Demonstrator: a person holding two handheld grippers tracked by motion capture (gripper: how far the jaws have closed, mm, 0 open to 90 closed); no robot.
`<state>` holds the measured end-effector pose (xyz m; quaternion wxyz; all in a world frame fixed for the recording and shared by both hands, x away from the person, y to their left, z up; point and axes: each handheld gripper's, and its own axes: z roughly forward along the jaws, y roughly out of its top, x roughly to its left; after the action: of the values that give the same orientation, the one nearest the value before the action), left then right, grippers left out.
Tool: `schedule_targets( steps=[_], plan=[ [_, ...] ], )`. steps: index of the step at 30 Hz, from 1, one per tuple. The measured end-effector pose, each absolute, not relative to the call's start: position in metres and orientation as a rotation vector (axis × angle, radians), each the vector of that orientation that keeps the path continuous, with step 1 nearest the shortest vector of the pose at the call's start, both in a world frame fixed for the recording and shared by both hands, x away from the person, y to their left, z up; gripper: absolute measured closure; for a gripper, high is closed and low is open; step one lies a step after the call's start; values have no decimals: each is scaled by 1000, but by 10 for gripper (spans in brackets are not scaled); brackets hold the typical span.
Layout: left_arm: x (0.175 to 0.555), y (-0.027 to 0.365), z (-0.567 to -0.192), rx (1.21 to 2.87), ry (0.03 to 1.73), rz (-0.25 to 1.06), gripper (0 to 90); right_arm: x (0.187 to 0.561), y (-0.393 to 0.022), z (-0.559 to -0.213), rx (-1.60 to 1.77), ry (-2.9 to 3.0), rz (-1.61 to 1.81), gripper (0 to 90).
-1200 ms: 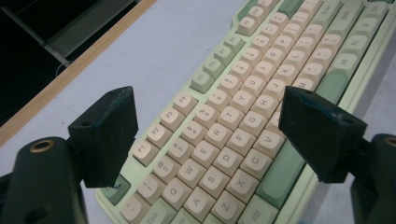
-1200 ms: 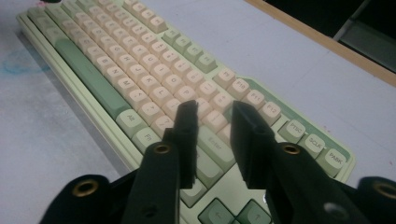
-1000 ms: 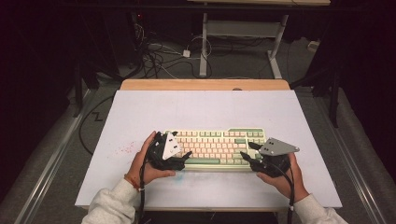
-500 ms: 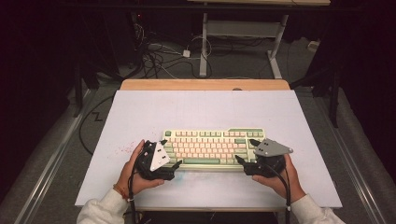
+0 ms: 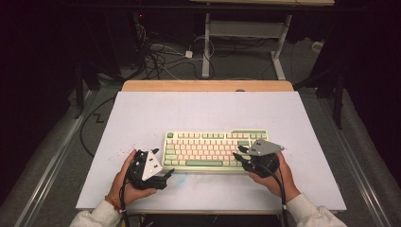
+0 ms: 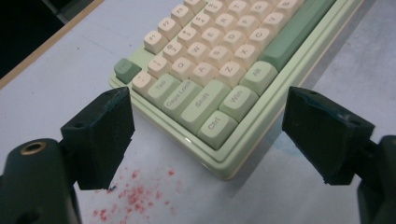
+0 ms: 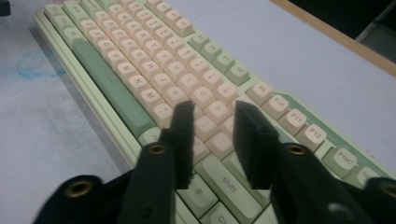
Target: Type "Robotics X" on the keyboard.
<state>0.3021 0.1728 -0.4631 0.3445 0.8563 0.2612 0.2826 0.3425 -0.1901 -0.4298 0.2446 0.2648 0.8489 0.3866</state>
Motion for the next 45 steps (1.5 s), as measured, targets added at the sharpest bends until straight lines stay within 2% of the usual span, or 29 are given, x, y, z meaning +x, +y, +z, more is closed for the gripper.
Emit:
schedule_targets(
  steps=[5, 9, 23, 41, 45],
  plan=[
    [297, 177, -466, 2236, 686, 725, 158, 351, -179, -432, 708, 2352, 1044, 864],
    [294, 180, -468, 2244, 697, 714, 166, 361, -170, -434, 711, 2366, 1031, 899],
    [296, 184, -468, 2251, 705, 707, 167, 389, -146, -442, 733, 2401, 986, 900],
    [297, 183, -469, 2249, 706, 673, 170, 396, -133, -450, 772, 2439, 845, 900],
    [298, 184, -469, 2244, 715, 667, 174, 392, -134, -447, 755, 2422, 905, 900]
  ],
)
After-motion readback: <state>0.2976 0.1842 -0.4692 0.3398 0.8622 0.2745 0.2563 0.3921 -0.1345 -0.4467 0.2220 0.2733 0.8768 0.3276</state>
